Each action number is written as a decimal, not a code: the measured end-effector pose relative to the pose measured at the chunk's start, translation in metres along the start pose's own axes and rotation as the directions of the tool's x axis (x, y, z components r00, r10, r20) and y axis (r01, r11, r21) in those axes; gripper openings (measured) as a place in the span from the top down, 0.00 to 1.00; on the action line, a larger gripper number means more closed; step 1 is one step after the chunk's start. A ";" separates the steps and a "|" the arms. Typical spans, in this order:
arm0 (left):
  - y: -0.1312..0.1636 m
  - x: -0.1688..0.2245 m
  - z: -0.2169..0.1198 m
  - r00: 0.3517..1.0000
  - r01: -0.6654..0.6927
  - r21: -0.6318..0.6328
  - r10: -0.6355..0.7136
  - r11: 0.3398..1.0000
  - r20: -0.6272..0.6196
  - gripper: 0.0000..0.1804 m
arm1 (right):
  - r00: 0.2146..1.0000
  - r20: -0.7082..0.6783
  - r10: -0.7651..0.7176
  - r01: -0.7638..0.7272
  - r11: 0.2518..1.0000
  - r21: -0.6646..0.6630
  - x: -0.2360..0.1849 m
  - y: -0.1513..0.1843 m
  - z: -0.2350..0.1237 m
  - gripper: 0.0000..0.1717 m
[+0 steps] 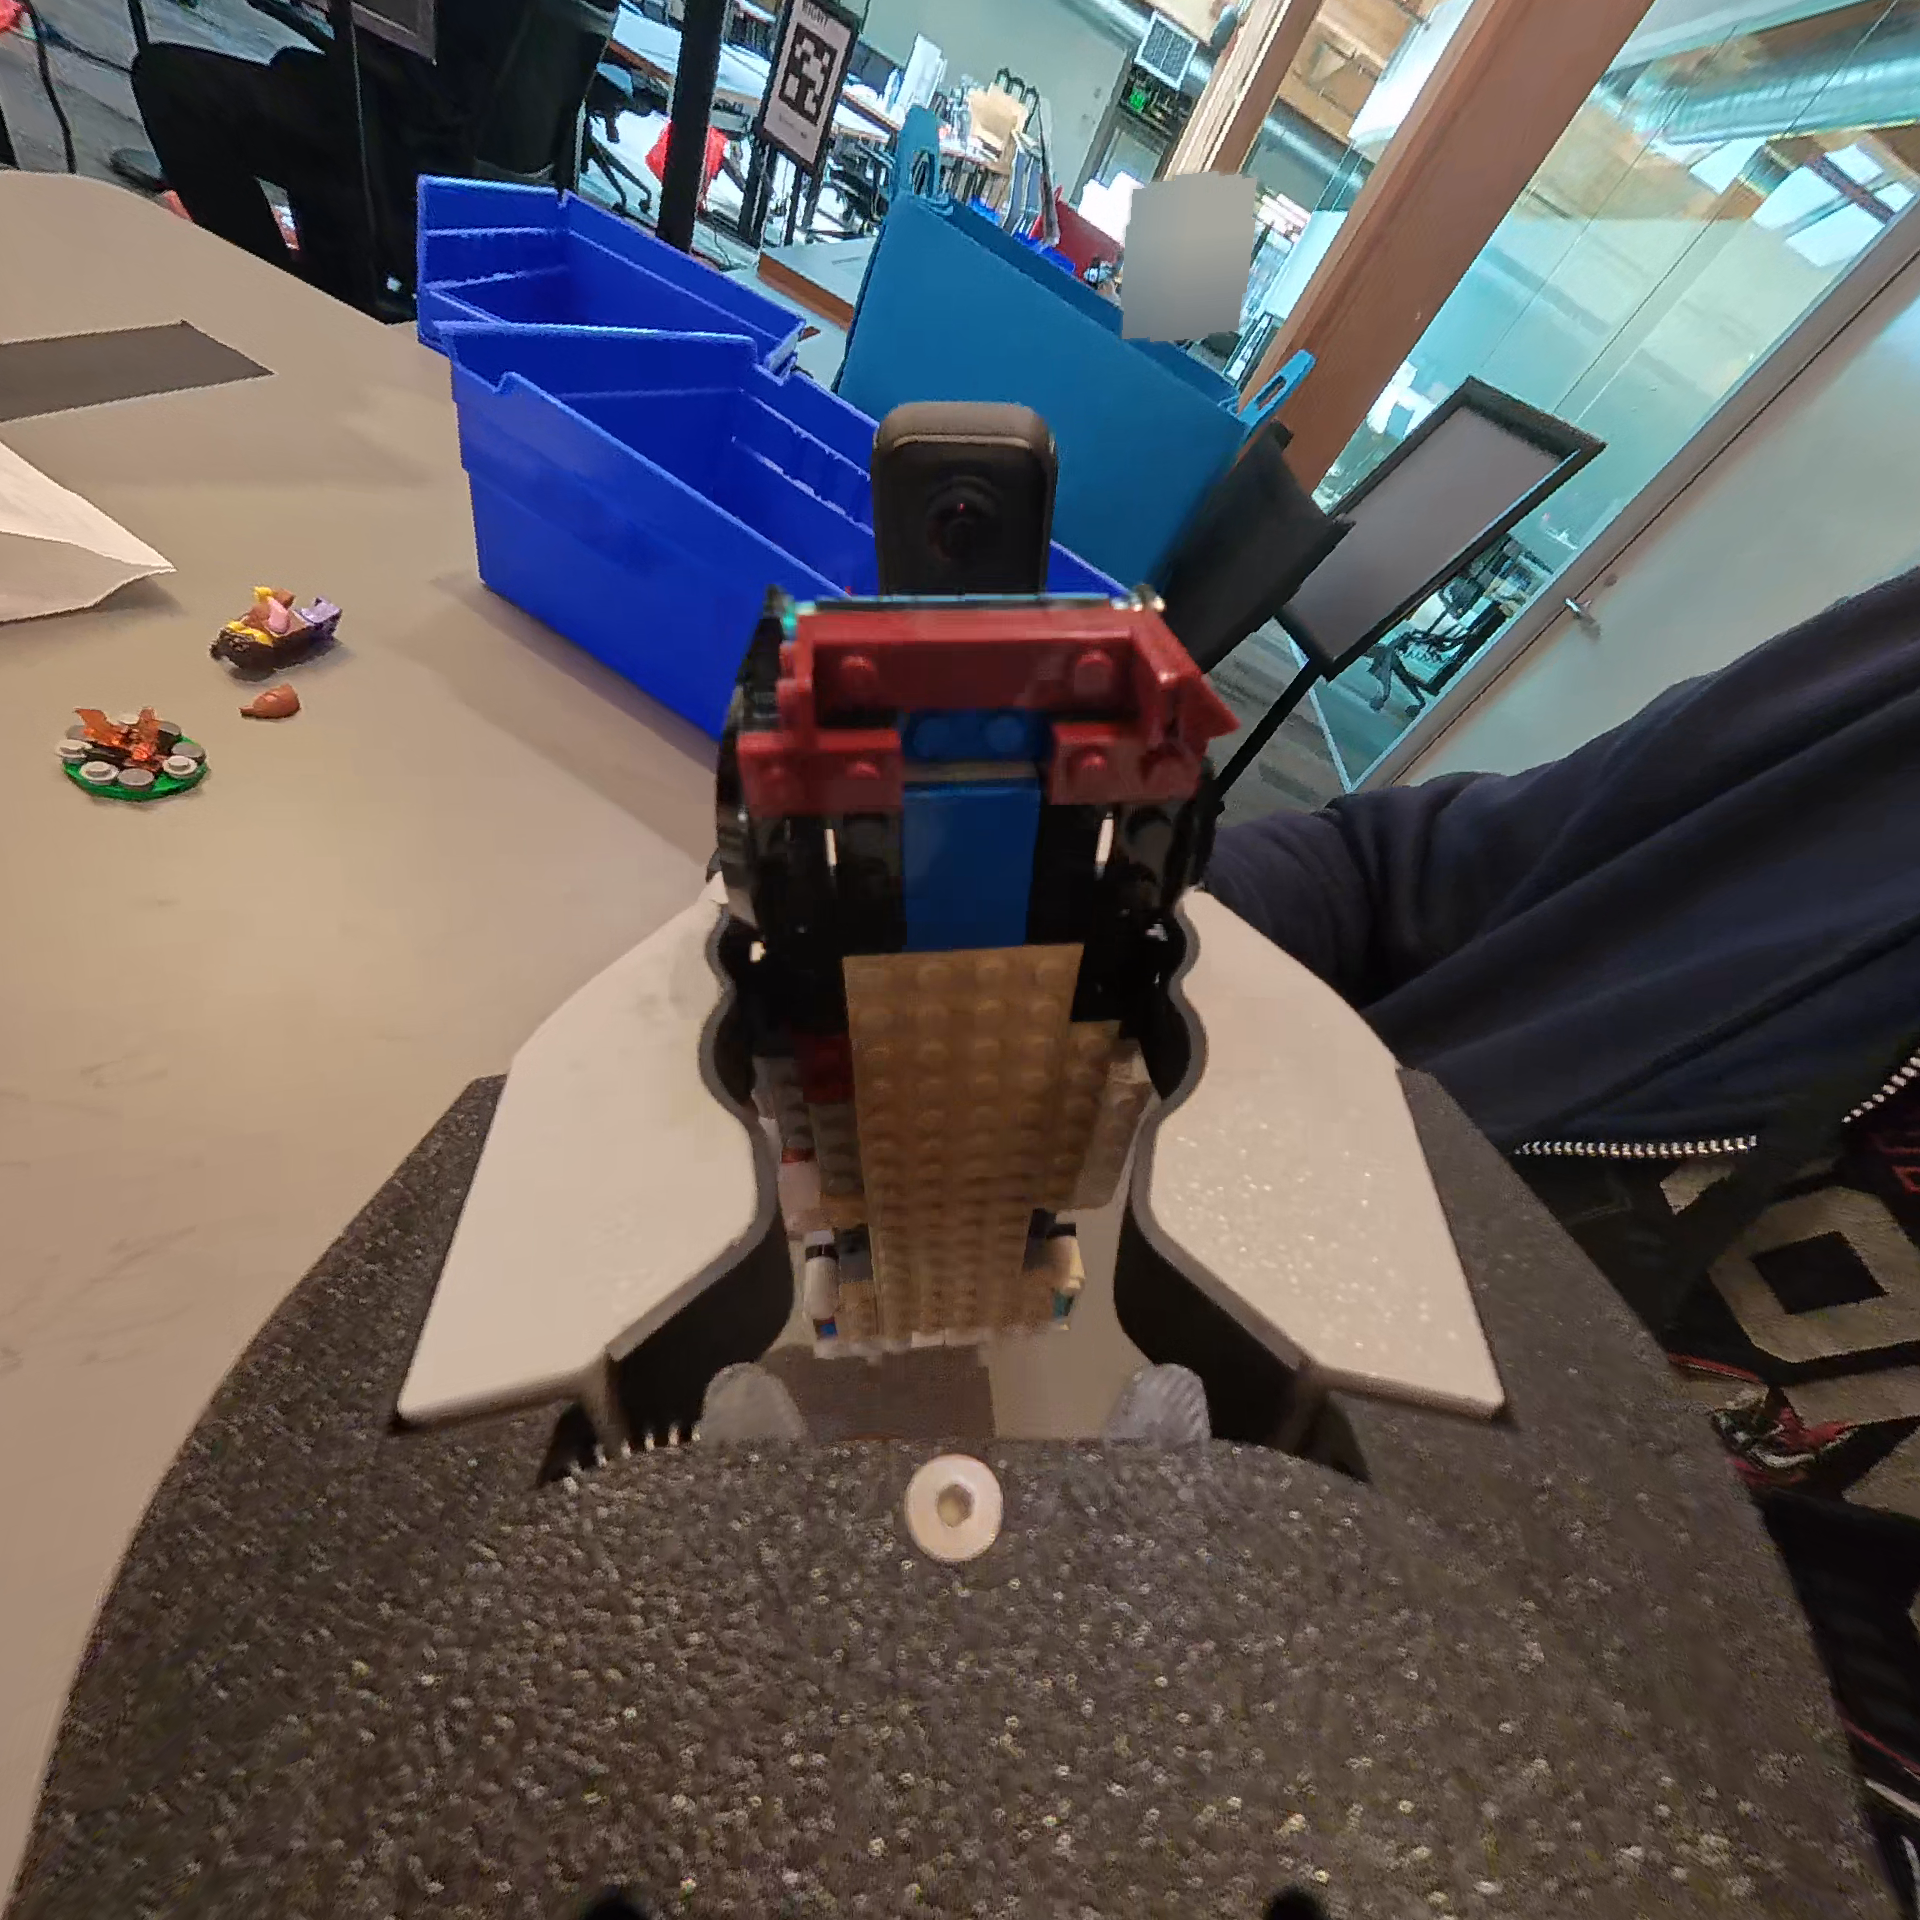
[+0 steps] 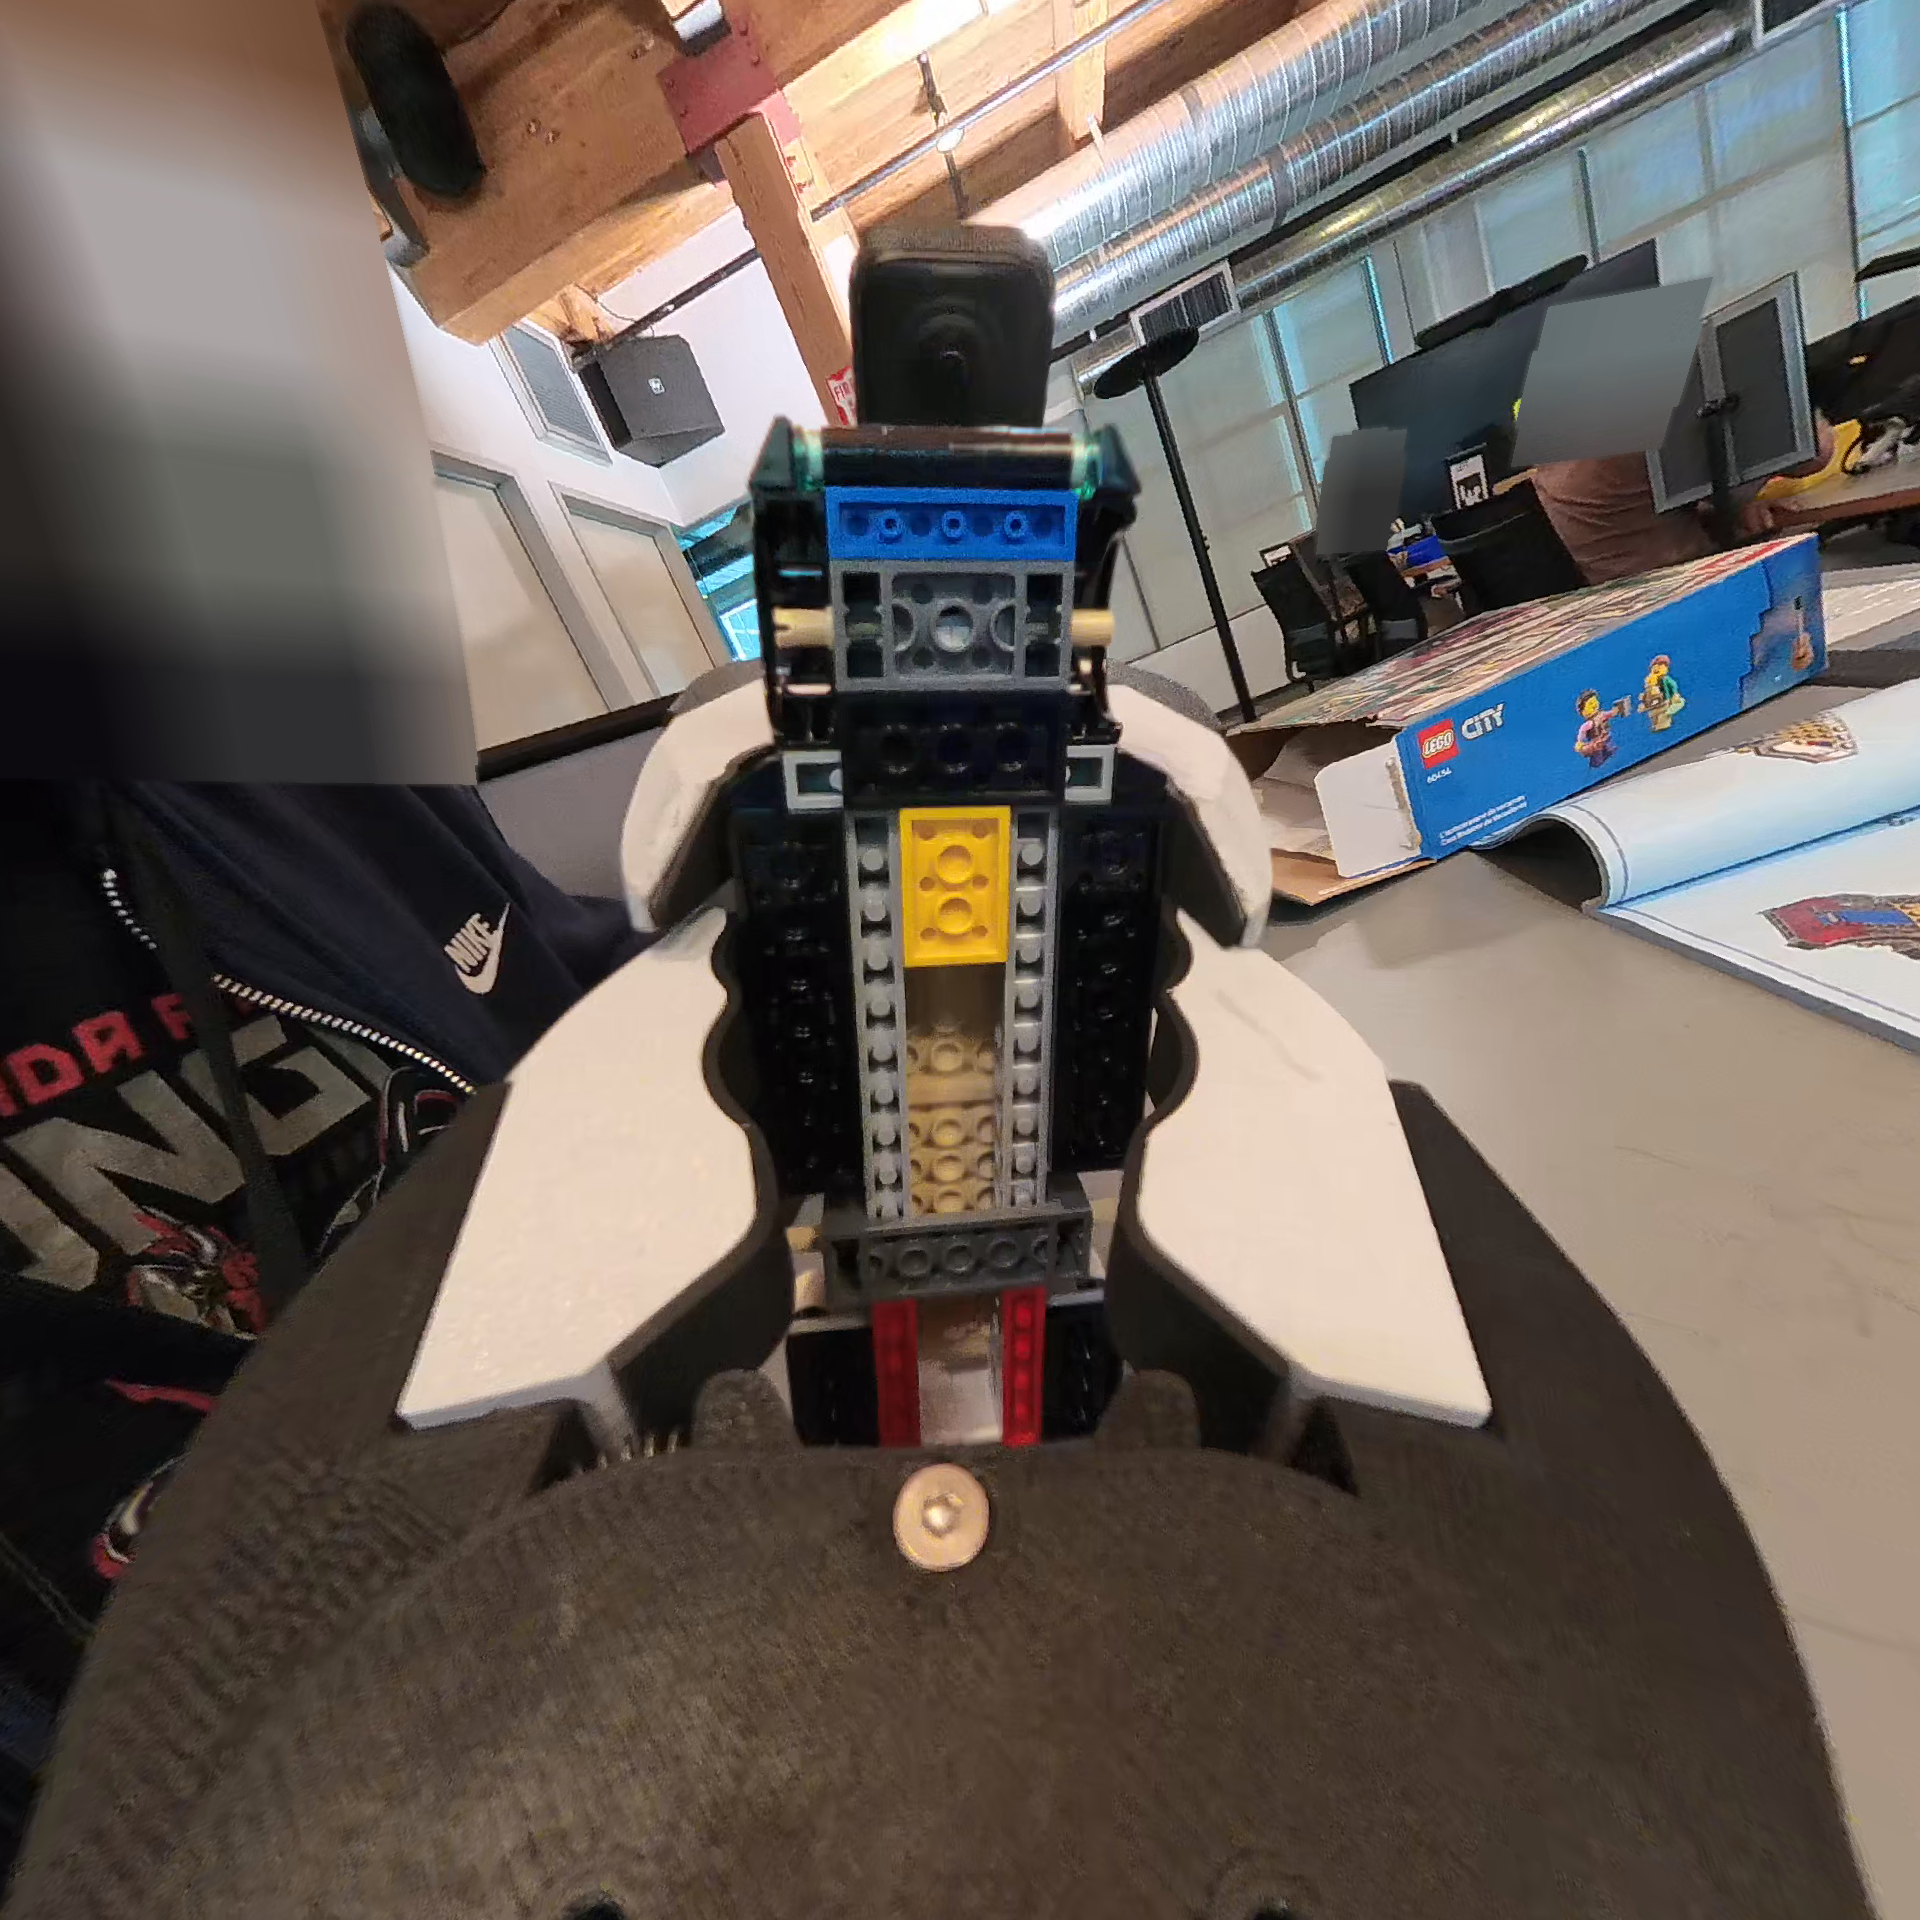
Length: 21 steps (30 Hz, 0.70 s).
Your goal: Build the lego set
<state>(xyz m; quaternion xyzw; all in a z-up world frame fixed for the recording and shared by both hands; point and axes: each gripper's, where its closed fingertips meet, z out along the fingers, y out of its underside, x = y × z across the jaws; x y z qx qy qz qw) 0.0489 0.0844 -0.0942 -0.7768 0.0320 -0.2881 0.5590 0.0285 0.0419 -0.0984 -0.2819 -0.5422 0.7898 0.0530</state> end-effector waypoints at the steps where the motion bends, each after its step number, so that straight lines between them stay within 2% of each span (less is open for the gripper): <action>1: 0.000 -0.001 -0.001 1.000 -0.003 0.006 0.003 1.000 0.005 0.58 | 1.000 -0.006 0.005 -0.005 1.000 0.001 0.001 0.000 0.000 0.57; 11: 0.001 -0.003 -0.004 0.996 -0.087 0.094 0.090 0.992 -0.025 0.58 | 0.995 -0.072 -0.067 0.062 0.996 -0.059 0.005 0.005 0.002 0.57; 16: 0.003 -0.008 -0.010 0.995 -0.089 0.140 0.093 0.986 -0.029 0.58 | 0.985 -0.126 -0.115 0.099 0.987 -0.127 0.011 0.009 0.001 0.58; 21: -0.001 -0.009 -0.017 0.996 -0.070 0.185 0.079 0.980 -0.042 0.58 | 0.985 -0.119 -0.124 0.098 0.974 -0.205 0.009 0.014 -0.003 0.58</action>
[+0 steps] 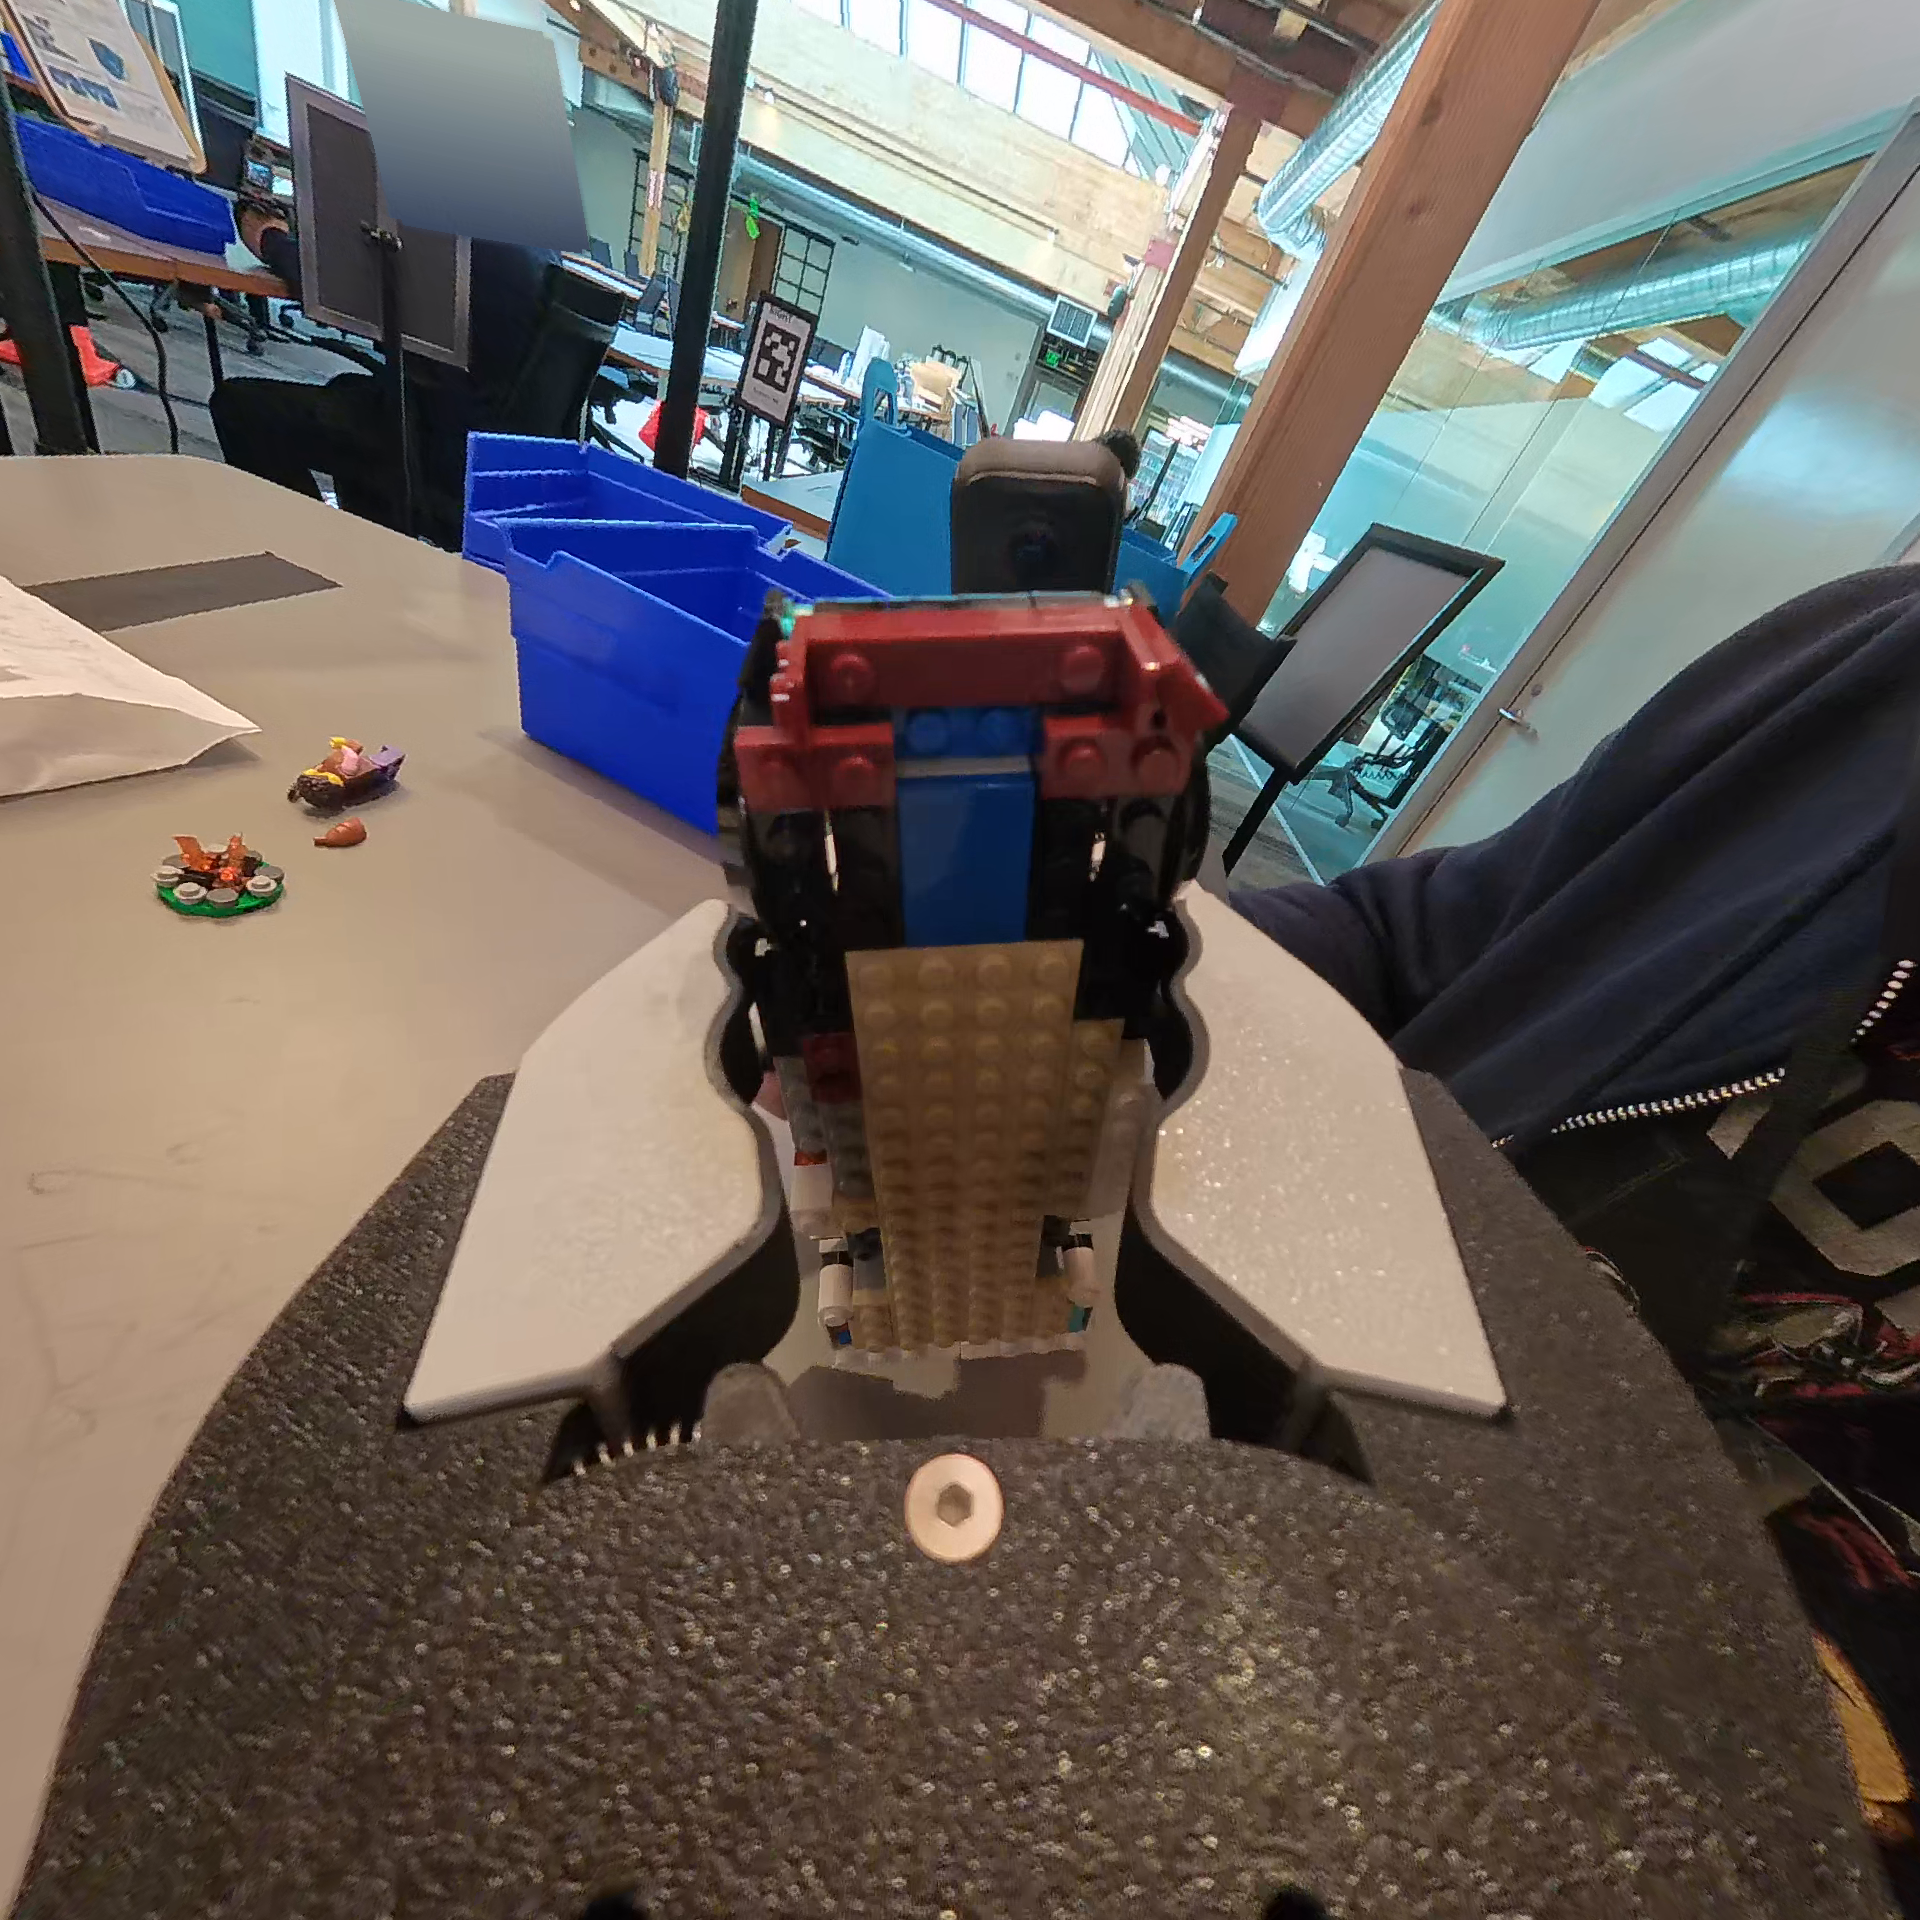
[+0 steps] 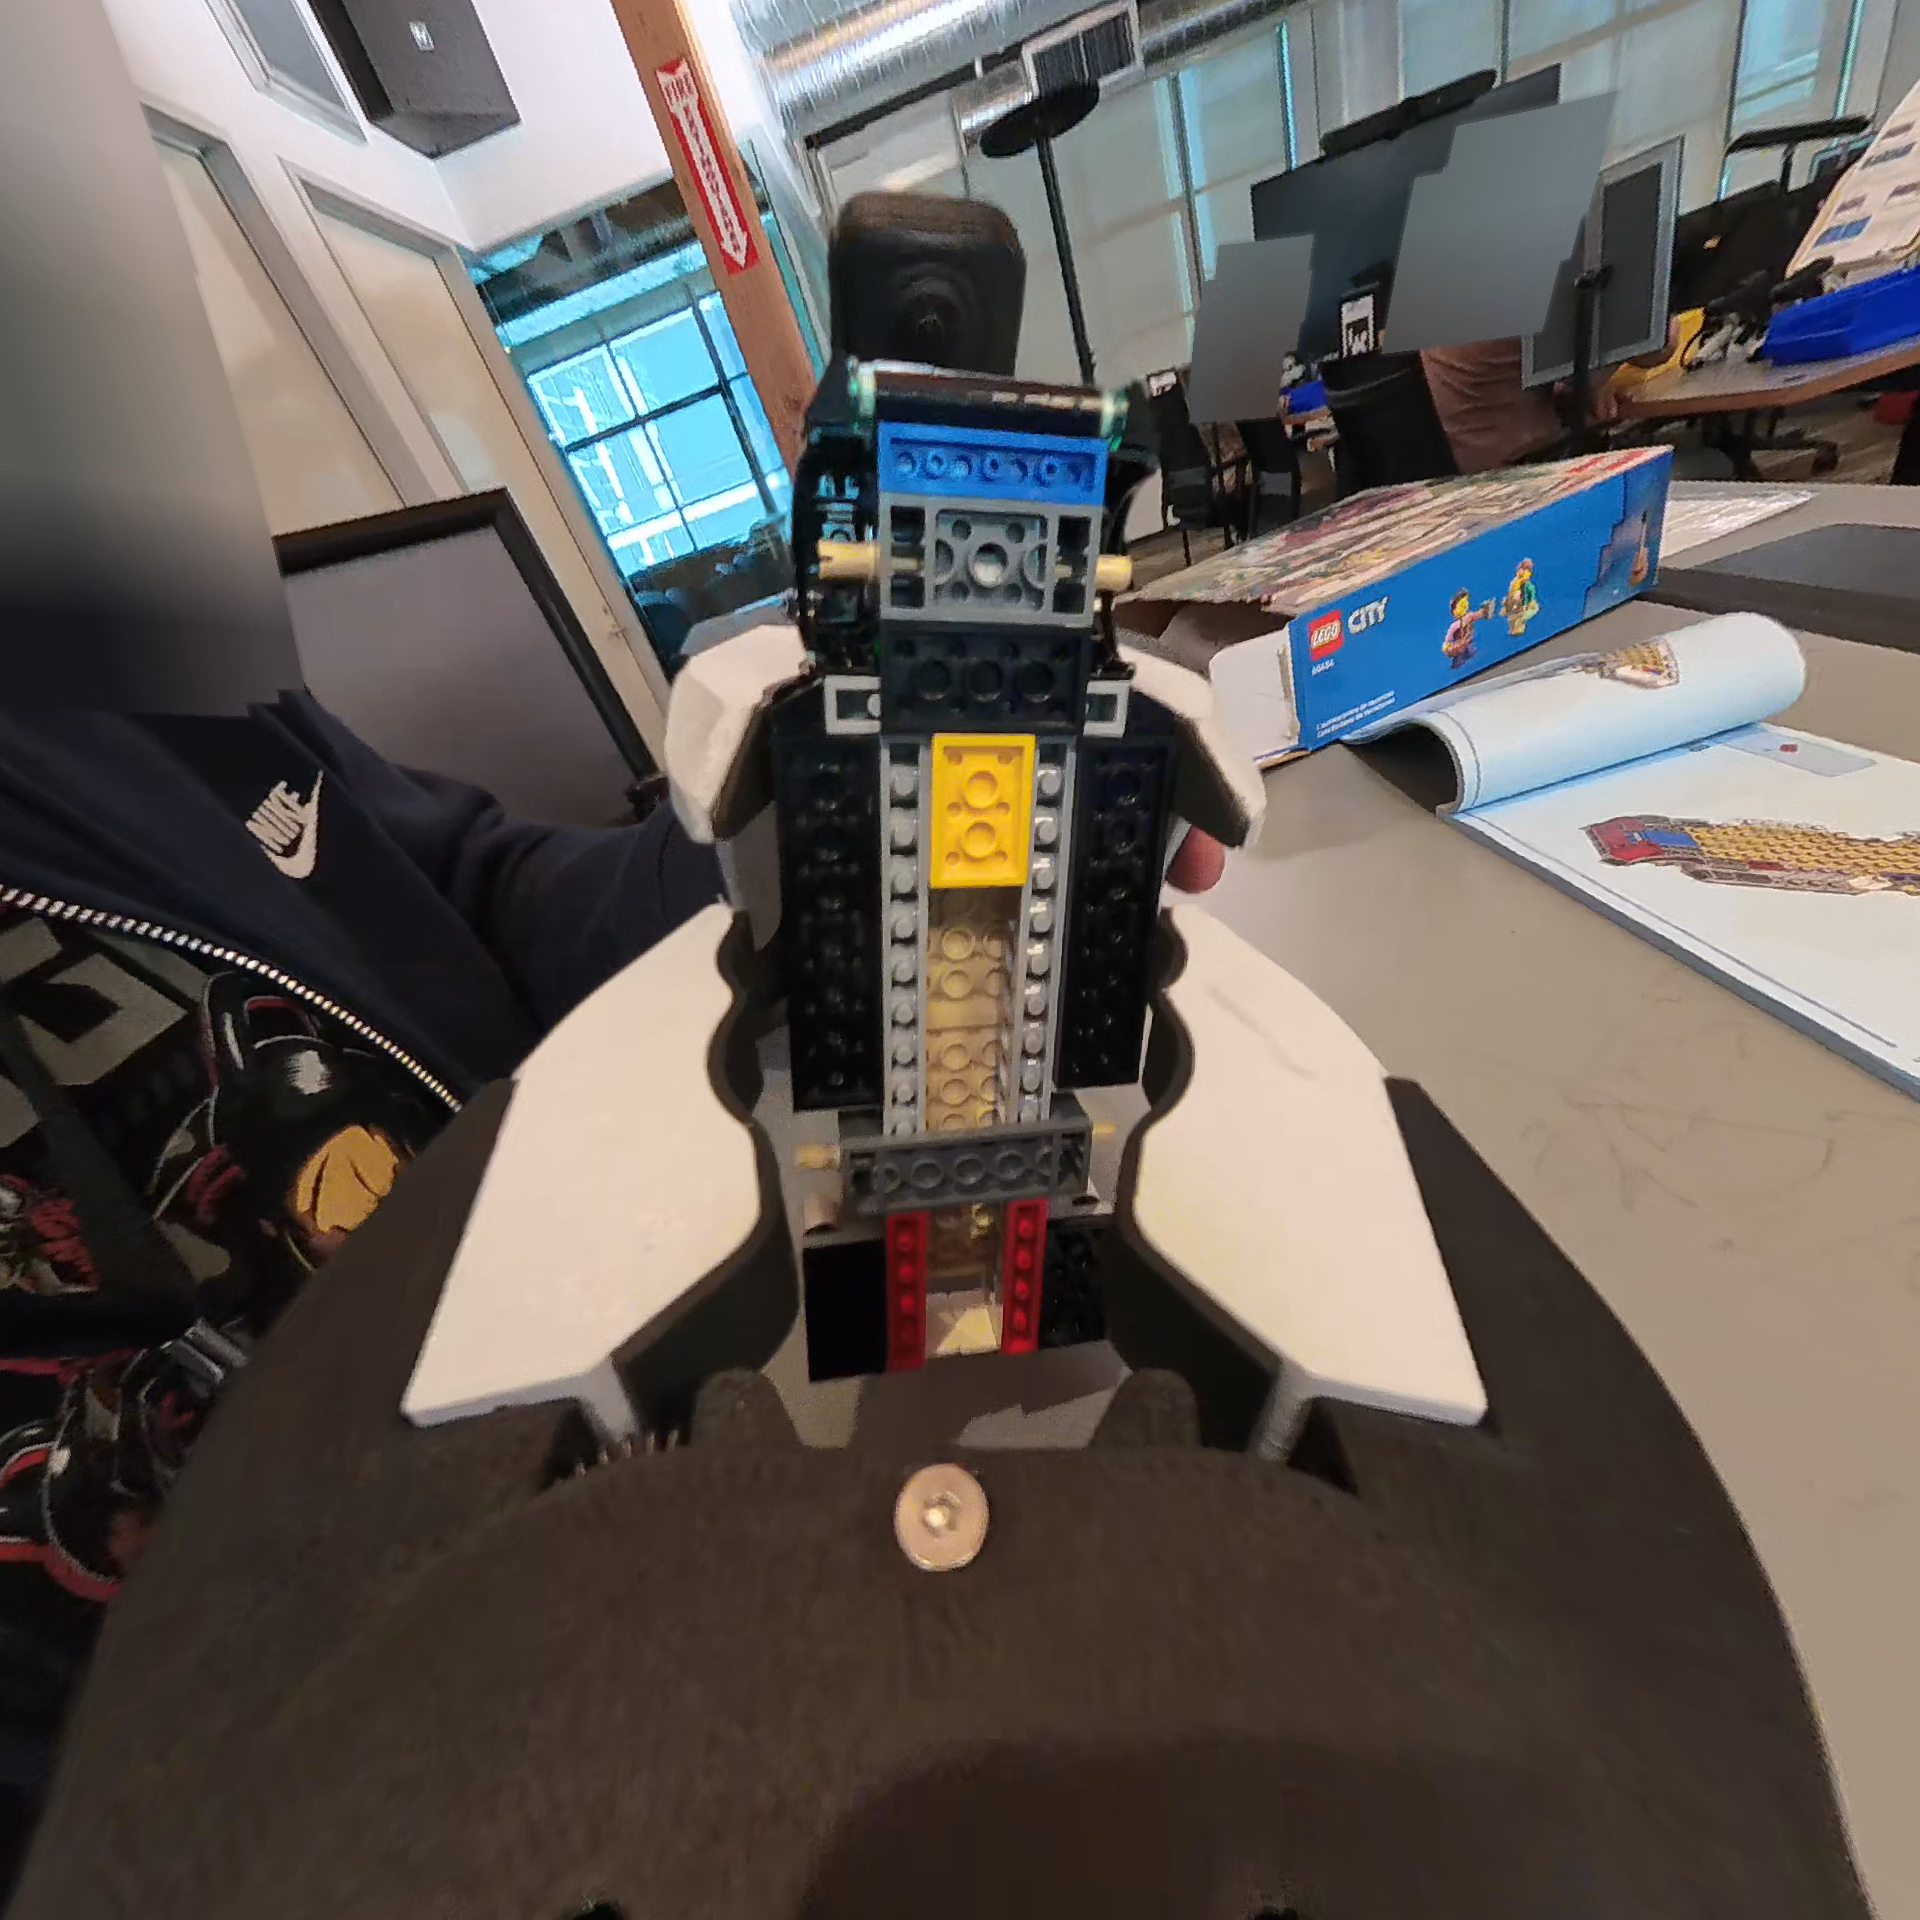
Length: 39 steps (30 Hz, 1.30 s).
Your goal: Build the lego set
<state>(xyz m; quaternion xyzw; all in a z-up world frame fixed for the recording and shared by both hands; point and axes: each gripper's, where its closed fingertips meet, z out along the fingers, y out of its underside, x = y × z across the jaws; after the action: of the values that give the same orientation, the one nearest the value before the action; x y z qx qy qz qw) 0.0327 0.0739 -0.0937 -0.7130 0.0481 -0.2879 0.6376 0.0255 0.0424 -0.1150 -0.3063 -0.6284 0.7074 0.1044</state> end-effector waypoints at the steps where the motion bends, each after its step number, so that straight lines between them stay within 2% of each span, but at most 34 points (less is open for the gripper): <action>1: -0.001 0.000 0.000 1.000 0.003 0.004 -0.003 1.000 -0.003 0.58 | 1.000 0.002 0.004 -0.004 1.000 -0.026 0.000 0.003 0.001 0.57; 8: 0.000 0.007 0.006 0.999 -0.026 -0.018 0.025 1.000 -0.032 0.58 | 1.000 -0.006 0.003 -0.003 0.994 -0.110 -0.002 0.020 0.012 0.55; 14: -0.004 0.010 0.005 0.999 -0.002 -0.011 0.001 1.000 -0.051 0.58 | 1.000 -0.006 0.007 -0.008 0.999 -0.037 -0.004 0.012 0.013 0.56; 18: 0.003 0.013 0.005 0.997 0.016 -0.027 -0.018 1.000 -0.073 0.57 | 1.000 -0.007 -0.008 0.008 1.000 0.013 -0.007 0.004 0.011 0.56; 24: 0.004 0.014 0.003 0.994 0.061 0.015 -0.059 0.998 -0.096 0.58 | 0.999 -0.037 -0.031 0.032 0.999 0.012 -0.005 0.003 0.011 0.56; 28: 0.007 0.016 0.004 0.990 0.078 -0.006 -0.078 0.997 -0.121 0.57 | 0.999 -0.029 -0.036 0.036 0.999 -0.002 -0.007 0.006 0.012 0.56; 39: 0.009 0.014 0.002 0.993 0.064 -0.029 -0.067 0.998 -0.095 0.57 | 0.997 -0.042 -0.058 0.058 0.998 0.003 -0.004 0.006 0.012 0.56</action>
<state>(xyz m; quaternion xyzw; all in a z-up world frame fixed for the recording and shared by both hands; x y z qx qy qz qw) 0.0485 0.0681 -0.0972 -0.7076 0.0588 -0.3419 0.6155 0.0237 0.0294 -0.1187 -0.3024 -0.6331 0.6988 0.1389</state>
